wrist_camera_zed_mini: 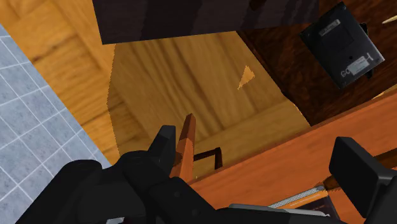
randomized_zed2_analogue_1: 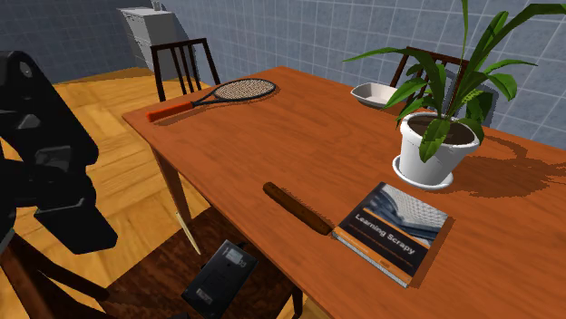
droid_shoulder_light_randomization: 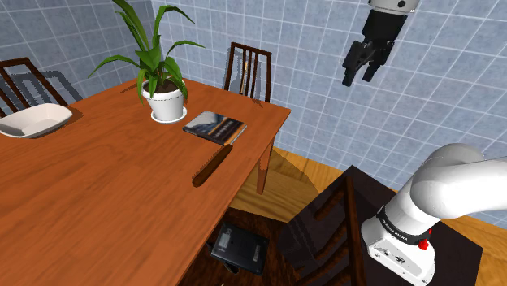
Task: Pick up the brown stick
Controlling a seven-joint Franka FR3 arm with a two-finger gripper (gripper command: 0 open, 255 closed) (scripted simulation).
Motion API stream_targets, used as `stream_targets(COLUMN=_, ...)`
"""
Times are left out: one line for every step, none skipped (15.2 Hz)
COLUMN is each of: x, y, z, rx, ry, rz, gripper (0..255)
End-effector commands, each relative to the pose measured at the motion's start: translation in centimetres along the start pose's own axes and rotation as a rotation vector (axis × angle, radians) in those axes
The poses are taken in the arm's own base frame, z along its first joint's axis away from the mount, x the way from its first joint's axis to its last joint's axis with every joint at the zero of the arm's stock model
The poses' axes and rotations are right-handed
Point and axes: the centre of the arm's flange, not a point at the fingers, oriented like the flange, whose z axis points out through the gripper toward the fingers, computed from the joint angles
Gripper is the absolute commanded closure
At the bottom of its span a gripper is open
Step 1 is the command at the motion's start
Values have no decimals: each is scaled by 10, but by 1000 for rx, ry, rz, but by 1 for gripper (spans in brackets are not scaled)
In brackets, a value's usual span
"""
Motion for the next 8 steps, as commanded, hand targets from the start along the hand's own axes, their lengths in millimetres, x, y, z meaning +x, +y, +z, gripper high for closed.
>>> stream_targets(x=0, y=0, z=0, rx=0, ry=0, rz=0, gripper=0)
stream_targets(x=1, y=-11, z=8, rx=-2, ry=0, rz=26, gripper=0)
stream_targets(x=2, y=-22, z=16, rx=-4, ry=0, rz=53, gripper=0)
stream_targets(x=3, y=-33, z=24, rx=-7, ry=1, rz=79, gripper=0)
stream_targets(x=4, y=-44, z=31, rx=-9, ry=1, rz=106, gripper=0)
stream_targets(x=6, y=-54, z=39, rx=-11, ry=1, rz=132, gripper=0)
stream_targets(x=8, y=-65, z=47, rx=-13, ry=1, rz=159, gripper=0)
stream_targets(x=10, y=-76, z=55, rx=-15, ry=1, rz=185, gripper=0)
